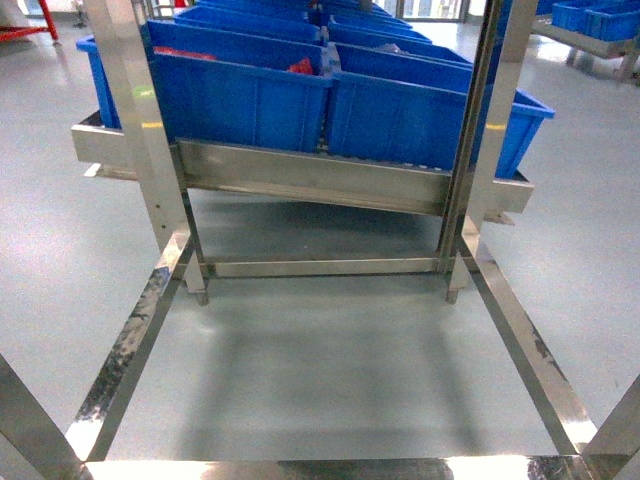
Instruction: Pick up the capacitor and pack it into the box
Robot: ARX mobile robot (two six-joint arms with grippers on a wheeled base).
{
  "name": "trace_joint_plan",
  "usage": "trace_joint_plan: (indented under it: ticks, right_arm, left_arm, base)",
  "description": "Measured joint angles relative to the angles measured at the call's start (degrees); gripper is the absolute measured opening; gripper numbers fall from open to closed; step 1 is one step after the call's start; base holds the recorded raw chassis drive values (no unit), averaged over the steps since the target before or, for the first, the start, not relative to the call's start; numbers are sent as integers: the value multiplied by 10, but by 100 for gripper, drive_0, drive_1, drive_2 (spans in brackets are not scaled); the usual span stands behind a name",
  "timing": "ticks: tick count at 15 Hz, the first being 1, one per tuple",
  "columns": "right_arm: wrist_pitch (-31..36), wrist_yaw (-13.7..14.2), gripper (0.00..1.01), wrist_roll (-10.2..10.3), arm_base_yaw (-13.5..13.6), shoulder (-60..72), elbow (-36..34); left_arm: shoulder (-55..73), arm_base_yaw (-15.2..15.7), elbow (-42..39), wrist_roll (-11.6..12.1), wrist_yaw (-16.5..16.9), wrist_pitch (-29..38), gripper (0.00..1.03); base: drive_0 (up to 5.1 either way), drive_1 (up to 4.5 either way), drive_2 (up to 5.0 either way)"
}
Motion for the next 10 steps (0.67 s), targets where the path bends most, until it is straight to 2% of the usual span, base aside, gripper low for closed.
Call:
trace_joint_plan:
  ticks: [10]
  right_arm:
    - [0,0,98,0,0,0,0]
  left_arm:
    - [0,0,0,0,0,0,98]
  base:
    - [0,0,0]
